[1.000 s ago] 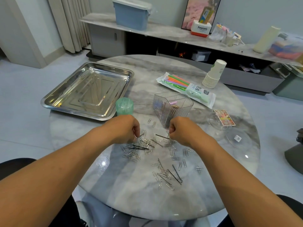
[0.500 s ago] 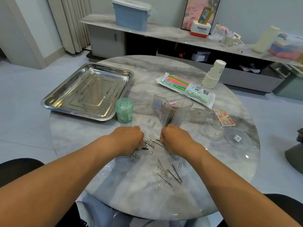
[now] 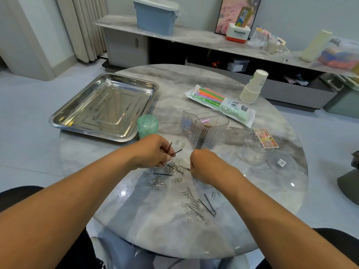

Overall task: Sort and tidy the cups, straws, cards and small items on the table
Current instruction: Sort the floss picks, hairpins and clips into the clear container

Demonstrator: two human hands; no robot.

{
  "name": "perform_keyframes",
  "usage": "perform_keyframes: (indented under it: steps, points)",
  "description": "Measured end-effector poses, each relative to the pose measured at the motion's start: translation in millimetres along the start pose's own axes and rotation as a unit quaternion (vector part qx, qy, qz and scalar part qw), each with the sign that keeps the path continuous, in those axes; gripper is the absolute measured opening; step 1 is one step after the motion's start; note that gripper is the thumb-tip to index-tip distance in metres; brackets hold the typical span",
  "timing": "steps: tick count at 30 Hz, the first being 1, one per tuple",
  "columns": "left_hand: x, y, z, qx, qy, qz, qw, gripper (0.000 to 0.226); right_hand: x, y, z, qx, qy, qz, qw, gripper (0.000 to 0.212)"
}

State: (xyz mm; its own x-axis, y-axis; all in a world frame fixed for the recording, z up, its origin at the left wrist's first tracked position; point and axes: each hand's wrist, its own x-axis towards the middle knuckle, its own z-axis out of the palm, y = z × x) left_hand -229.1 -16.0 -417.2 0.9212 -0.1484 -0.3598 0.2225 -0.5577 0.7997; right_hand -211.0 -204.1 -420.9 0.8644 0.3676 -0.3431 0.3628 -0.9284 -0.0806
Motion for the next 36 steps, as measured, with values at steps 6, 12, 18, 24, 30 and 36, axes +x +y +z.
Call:
perform_keyframes:
  steps: [6,12,18,24,30,36]
  points:
    - [-6.5,3.0,1.6,-0.143,-0.021,-0.017,0.989,0.003,-5.7,4.4,-3.6,-0.008,0.004,-0.015,1.000,0.029]
    - [-7.7,12.9,4.9,-0.332,-0.028,-0.040,0.942,0.016,-0.9,9.8,-26.1,0.503,0.102,0.048,0.857,0.015]
    - [-5.3,15.5,14.0,-0.297,-0.022,-0.019,0.955,0.017,-5.9,6.6,-24.0,0.677,0.064,0.024,0.733,0.023]
    - [-5.6,13.4,16.2,-0.218,-0.021,0.014,0.976,0.011,-4.3,7.4,-18.1,0.656,0.036,0.001,0.753,0.009]
    - [-2.6,10.0,16.0,-0.125,0.011,0.030,0.992,0.017,-0.2,10.4,-23.5,0.593,0.101,-0.001,0.799,0.013]
    - [-0.8,8.6,18.1,-0.001,0.022,0.061,0.998,0.016,-1.4,3.8,-22.1,0.526,0.123,-0.072,0.839,0.017]
